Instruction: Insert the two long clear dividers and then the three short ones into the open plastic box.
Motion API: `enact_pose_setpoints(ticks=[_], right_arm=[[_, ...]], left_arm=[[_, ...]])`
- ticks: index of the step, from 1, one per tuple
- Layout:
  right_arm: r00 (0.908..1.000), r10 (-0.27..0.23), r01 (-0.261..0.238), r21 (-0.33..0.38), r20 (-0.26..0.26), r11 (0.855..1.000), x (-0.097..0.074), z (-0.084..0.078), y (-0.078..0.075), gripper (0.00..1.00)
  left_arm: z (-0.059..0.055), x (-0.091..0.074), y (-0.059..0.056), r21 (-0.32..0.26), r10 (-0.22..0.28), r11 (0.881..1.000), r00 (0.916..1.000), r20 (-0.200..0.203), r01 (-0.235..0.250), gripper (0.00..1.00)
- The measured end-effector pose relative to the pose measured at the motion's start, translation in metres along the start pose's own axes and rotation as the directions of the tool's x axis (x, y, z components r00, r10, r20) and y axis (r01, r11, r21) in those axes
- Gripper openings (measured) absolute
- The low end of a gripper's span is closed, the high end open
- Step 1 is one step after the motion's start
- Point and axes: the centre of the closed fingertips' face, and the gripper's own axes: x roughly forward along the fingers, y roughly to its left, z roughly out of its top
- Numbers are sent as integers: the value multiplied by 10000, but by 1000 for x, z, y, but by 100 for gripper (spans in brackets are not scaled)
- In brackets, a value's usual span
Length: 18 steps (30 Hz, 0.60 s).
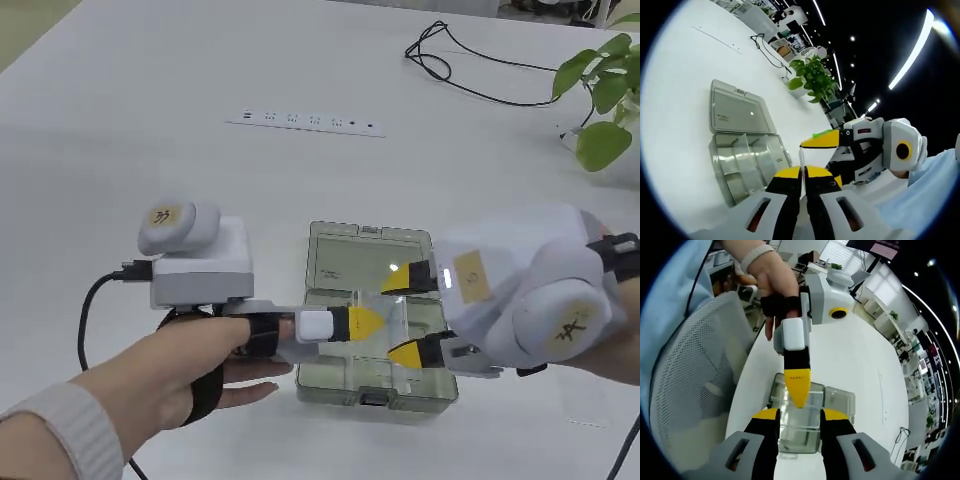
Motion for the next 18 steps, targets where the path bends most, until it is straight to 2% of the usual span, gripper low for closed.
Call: enact_pose_setpoints(ticks=[4, 9, 11, 15, 16, 18], right_arm=[[10000, 49, -49, -6, -14, 10000, -1, 0, 1, 32], [9999, 78, -77, 43, -107, 10000, 2, 0, 3, 32], [9999, 99, -98, 77, -127, 9999, 2, 0, 2, 33], [9988, 83, -125, 872, 482, 9961, -4, 6, -5, 44], [9982, 96, -157, 1045, 586, 9944, -7, 7, -7, 43], [9965, 262, -389, 1613, 798, 9861, -12, 6, -10, 41]], left_arm=[[-2, 0, 0, -533, -173, 9984, 9998, 79, 177, 0], [-2, 0, 1, -566, -206, 9982, 9997, 154, 215, 0], [-1, 0, 4, -837, -270, 9961, 9993, 241, 290, 0], [3, -5, 5, -474, -287, 9984, 9988, 392, 306, 0], [3, -6, 5, -232, -290, 9993, 9989, 355, 299, 0], [2, -8, 7, 611, -258, 9978, 9996, 120, 250, 0]])
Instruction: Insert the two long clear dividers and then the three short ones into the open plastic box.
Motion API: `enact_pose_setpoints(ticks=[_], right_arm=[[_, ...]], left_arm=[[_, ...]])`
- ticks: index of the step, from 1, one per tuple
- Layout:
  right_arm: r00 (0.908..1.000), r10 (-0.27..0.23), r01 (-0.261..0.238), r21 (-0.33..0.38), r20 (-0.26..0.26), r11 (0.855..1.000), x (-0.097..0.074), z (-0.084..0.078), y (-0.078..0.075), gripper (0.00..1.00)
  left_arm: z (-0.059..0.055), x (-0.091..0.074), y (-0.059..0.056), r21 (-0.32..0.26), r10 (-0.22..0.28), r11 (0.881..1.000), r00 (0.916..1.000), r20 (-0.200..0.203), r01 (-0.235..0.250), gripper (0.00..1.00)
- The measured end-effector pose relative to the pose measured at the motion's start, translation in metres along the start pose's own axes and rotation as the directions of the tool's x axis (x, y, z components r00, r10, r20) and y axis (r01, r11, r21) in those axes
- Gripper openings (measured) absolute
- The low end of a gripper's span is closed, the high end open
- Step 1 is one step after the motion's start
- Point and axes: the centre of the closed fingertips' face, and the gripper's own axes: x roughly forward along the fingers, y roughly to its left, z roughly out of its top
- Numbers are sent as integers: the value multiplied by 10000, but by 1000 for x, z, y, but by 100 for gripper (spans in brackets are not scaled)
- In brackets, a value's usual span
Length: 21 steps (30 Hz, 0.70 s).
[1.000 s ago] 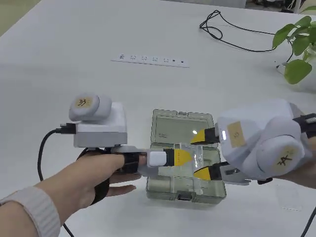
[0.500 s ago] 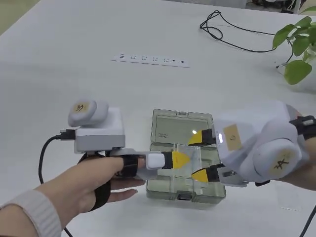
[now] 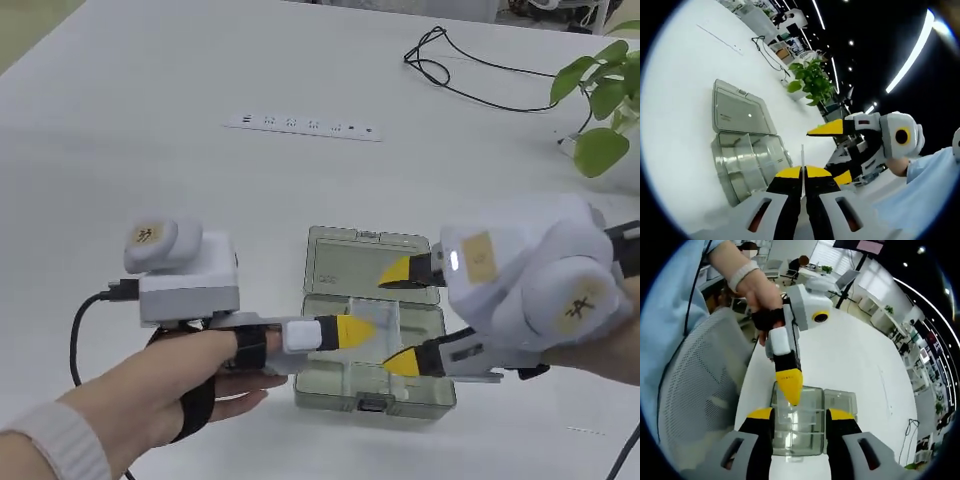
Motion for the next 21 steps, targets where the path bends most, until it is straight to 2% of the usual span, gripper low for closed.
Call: enact_pose_setpoints(ticks=[1, 3, 5, 6, 7, 8, 9, 10, 12, 14, 17, 18, 19, 20, 21], right_arm=[[9998, 135, -142, 391, 173, 9991, -3, 1, -2, 40], [9989, 204, -238, 799, 425, 9965, -7, 3, -5, 39], [9971, 486, -557, 1263, 588, 9904, -12, 3, -6, 35], [9950, 722, -815, 1443, 688, 9862, -15, 3, -5, 33], [9941, 847, -943, 1529, 681, 9837, -16, 2, -4, 31], [9923, 1015, -1135, 1957, 706, 9741, -18, 2, -3, 29], [9903, 1154, -1292, 2083, 772, 9695, -19, 2, -2, 28], [9843, 1546, -1696, 2125, 854, 9623, -20, 3, 4, 27], [9798, 1799, -1952, 2217, 874, 9554, -22, 4, 9, 25], [9749, 2081, -2210, 2284, 792, 9482, -20, 0, 12, 21], [9678, 2431, -2516, 2226, 649, 9419, -17, -1, 21, 18], [9661, 2504, -2580, 2213, 623, 9404, -16, -1, 23, 17], [9631, 2616, -2690, 2241, 627, 9367, -16, 0, 26, 16], [9618, 2662, -2738, 2249, 639, 9351, -16, 1, 27, 15], [9585, 2780, -2850, 2224, 628, 9324, -16, 2, 29, 15]], left_arm=[[0, -1, -2, 737, -106, 9972, 9999, -134, 116, 0], [0, -2, -11, 1334, -485, 9898, 9987, -176, 505, 0], [-2, -4, -16, 2339, -583, 9700, 9975, -388, 658, 0], [-4, -5, -20, 2960, -704, 9514, 9957, -601, 851, 0], [-4, -5, -23, 3235, -752, 9416, 9949, -673, 930, 0], [-4, -5, -24, 3594, -776, 9278, 9940, -771, 1003, 0], [-4, -5, -27, 3941, -868, 9120, 9926, -849, 1135, 0], [-6, -5, -31, 4319, -946, 8927, 9905, -997, 1287, 0], [-8, -5, -34, 5080, -914, 8500, 9887, -1186, 1395, 0], [-9, -4, -36, 5630, -852, 8134, 9873, -1342, 1467, 0], [-15, -3, -38, 6531, -669, 7375, 9809, -1827, 1720, 0], [-18, -3, -39, 6677, -631, 7216, 9779, -1994, 1828, 0], [-20, -2, -42, 6639, -727, 7213, 9749, -2106, 1973, 0], [-21, -2, -42, 6694, -730, 7144, 9732, -2181, 2037, 0], [-23, -1, -42, 6847, -653, 6991, 9719, -2260, 2062, 0]])
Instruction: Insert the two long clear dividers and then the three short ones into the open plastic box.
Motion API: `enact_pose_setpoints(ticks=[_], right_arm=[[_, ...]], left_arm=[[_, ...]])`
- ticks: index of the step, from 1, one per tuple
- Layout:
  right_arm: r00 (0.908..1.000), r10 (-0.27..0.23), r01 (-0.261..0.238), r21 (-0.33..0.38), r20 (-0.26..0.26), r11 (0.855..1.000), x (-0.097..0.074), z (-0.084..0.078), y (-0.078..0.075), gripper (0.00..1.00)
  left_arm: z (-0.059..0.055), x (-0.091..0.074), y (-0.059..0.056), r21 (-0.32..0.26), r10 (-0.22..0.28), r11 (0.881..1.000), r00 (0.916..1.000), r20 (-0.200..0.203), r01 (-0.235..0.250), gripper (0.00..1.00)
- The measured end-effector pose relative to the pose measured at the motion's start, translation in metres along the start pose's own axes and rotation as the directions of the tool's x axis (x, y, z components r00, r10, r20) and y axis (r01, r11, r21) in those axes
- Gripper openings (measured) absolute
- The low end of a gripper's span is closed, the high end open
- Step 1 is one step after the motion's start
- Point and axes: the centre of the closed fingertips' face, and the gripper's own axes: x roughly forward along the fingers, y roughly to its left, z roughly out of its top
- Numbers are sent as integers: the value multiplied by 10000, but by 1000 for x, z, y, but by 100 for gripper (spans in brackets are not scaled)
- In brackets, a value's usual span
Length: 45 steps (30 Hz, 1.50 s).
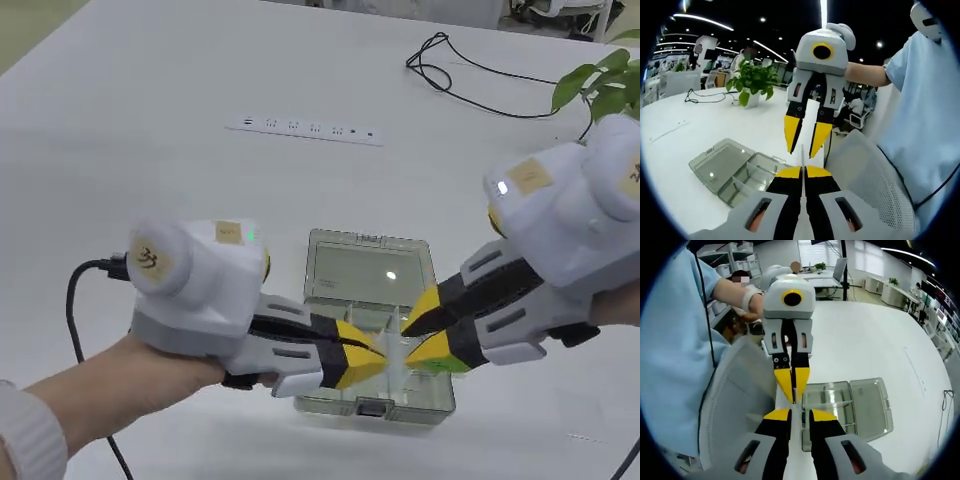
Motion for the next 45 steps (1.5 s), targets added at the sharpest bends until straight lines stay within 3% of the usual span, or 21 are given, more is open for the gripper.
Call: enact_pose_setpoints(ticks=[10, 18, 21, 29, 34, 39, 43, 45], right_arm=[[9974, 647, -644, 88, -325, 9979, 6, 1, 10, 5], [9907, 1068, -1080, -101, -839, 9941, 8, 0, 17, 2], [9885, 1097, -1113, -98, -1041, 9937, 8, -1, 16, 2], [9854, 999, -1039, -221, -1375, 9943, 6, 2, 8, 2], [9840, 916, -976, -323, -1525, 9947, 6, 3, 2, 2], [9789, 727, -812, -370, -1911, 9960, 8, -3, -6, 2], [9616, 51, -103, -175, -2745, 9998, 9, -18, -25, 2], [9568, -94, 57, -137, -2905, 9999, 11, -21, -31, 2]], left_arm=[[4, 1, -3, 485, -56, 9988, 9994, 336, 39, 0], [0, 2, -7, 737, -143, 9972, 9998, 126, 133, 0], [0, 3, -6, 733, -22, 9973, 9999, 153, 11, 0], [-1, 0, 4, 14, 865, 9962, 9939, 691, -868, 0], [-7, -7, 11, -315, 1501, 9885, 9842, 941, -1477, 13], [-12, -15, 20, -542, 2243, 9741, 9688, 1057, -2196, 29], [-20, -20, 27, -687, 2862, 9573, 9541, 880, -2808, 43], [-22, -22, 30, -740, 3152, 9482, 9440, 976, -3090, 51]])
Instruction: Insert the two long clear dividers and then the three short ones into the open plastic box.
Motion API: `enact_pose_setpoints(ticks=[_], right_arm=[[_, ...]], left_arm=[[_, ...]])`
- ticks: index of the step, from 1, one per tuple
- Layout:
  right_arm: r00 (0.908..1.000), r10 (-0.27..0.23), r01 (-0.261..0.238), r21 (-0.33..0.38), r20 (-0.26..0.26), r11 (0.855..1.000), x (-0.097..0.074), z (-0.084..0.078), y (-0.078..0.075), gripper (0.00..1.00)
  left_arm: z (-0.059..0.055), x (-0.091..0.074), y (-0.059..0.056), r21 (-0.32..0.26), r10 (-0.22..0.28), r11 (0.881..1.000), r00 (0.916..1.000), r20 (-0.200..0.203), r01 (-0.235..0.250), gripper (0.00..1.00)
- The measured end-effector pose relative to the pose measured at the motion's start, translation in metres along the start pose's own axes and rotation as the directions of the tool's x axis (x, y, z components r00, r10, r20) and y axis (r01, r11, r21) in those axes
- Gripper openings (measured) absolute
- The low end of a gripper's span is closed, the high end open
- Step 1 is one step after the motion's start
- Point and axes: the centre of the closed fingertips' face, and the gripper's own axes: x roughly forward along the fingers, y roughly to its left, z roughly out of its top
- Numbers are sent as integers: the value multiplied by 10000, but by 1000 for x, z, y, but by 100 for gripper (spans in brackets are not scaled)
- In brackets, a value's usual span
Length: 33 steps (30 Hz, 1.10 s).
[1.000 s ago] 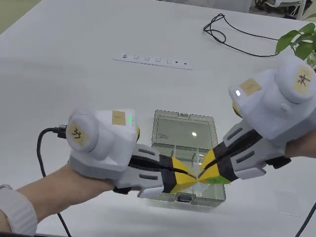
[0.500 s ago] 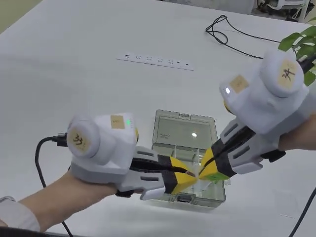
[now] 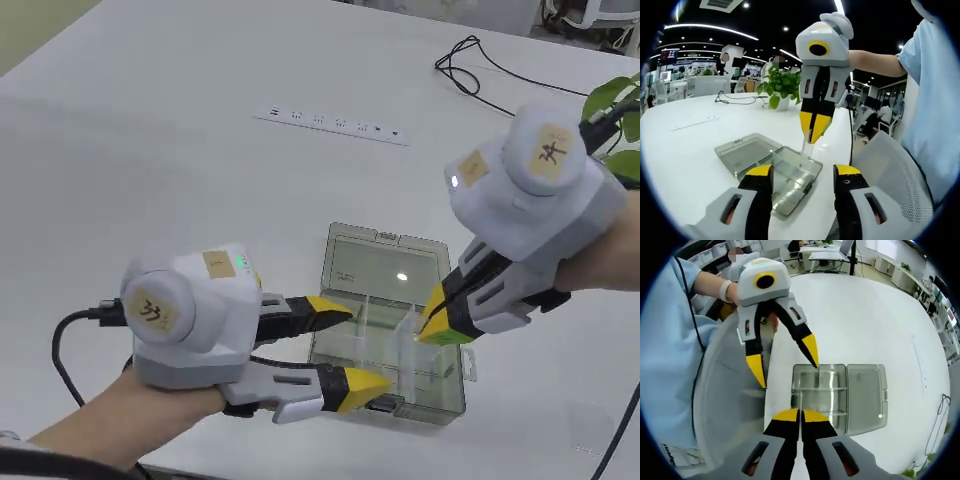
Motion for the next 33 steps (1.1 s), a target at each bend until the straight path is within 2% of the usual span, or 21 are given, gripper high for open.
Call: enact_pose_setpoints(ticks=[2, 4, 6, 11, 19, 25, 33], right_arm=[[9998, -122, 124, 153, -142, 9998, 2, -1, -5, 2], [9993, -250, 251, 55, -275, 9997, 4, -1, -9, 2], [9994, -191, 195, 146, -274, 9997, 5, 2, -10, 2], [9989, -312, 314, 60, -364, 9995, 11, 4, -16, 2], [9989, -324, 334, 298, -339, 9990, 20, 3, -27, 2], [9992, -193, 208, 441, -346, 9988, 27, -2, -29, 2], [9995, -88, 106, 567, -313, 9983, 35, -5, -34, 2]], left_arm=[[-2, -2, 5, -282, 421, 9987, 9991, 111, -418, 56], [-3, -4, 9, -296, 669, 9974, 9975, 205, -663, 62], [-8, -6, 12, -332, 898, 9954, 9959, 115, -894, 68], [-15, -12, 18, -201, 1310, 9912, 9913, -74, -1312, 77], [-21, -23, 34, -328, 2065, 9777, 9781, -257, -2073, 99], [-29, -28, 36, -383, 2151, 9755, 9756, -451, -2168, 100], [-33, -28, 35, -494, 2133, 9752, 9757, -496, -2157, 100]])
